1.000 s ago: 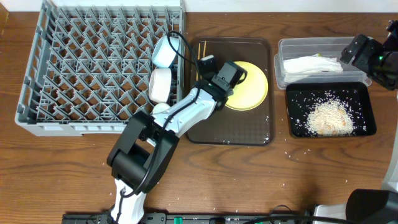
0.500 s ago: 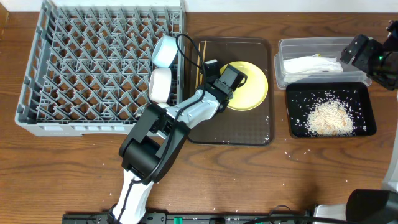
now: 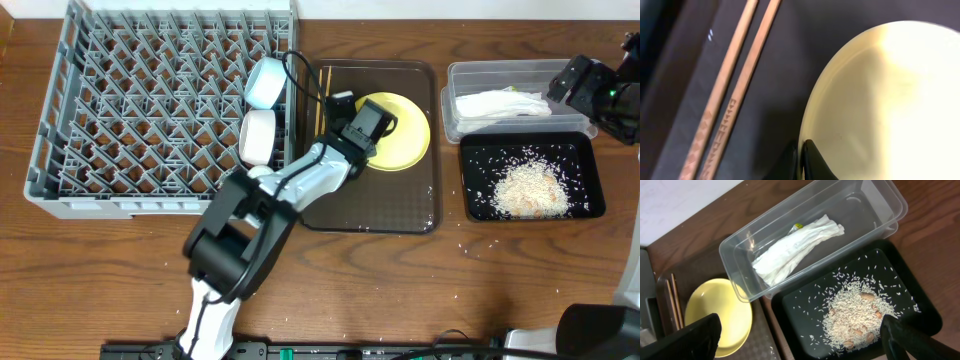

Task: Sort waste into correct bins and load items into the dishwasher
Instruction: 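Lift the yellow plate and carry it left over the dish rack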

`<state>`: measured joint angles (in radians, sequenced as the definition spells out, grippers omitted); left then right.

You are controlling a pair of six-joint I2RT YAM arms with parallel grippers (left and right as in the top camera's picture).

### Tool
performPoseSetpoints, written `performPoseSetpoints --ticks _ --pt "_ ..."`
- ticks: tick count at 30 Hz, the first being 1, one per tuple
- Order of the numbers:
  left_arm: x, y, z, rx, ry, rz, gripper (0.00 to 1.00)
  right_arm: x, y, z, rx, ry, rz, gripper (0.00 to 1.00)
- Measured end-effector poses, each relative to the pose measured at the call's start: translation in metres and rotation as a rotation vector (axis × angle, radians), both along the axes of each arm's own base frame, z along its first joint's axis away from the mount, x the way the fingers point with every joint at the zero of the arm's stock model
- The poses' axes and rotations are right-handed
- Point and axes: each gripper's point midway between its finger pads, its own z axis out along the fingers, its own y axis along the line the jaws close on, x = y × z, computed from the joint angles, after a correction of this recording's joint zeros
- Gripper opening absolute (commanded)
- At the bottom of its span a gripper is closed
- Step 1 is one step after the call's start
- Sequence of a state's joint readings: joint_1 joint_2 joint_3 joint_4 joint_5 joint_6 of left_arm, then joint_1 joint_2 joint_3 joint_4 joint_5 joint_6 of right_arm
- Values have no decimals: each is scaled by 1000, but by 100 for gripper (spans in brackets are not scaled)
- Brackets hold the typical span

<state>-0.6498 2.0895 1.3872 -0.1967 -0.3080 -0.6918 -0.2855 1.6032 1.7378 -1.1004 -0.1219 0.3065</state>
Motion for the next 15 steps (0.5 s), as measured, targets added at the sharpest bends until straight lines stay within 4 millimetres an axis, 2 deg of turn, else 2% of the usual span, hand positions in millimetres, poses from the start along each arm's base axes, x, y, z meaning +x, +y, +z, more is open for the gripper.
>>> performPoseSetpoints --ticks 5,6,12,15 --pt "1 -3 62 -54 -83 -51 8 0 0 0 0 0 0 99" --pt "1 -3 81 -72 -111 -58 7 0 0 0 0 0 0 99" --pt "2 9 122 -105 -171 -55 8 0 0 0 0 0 0 99" --pt "9 26 139 -96 -203 -46 7 0 0 0 0 0 0 99"
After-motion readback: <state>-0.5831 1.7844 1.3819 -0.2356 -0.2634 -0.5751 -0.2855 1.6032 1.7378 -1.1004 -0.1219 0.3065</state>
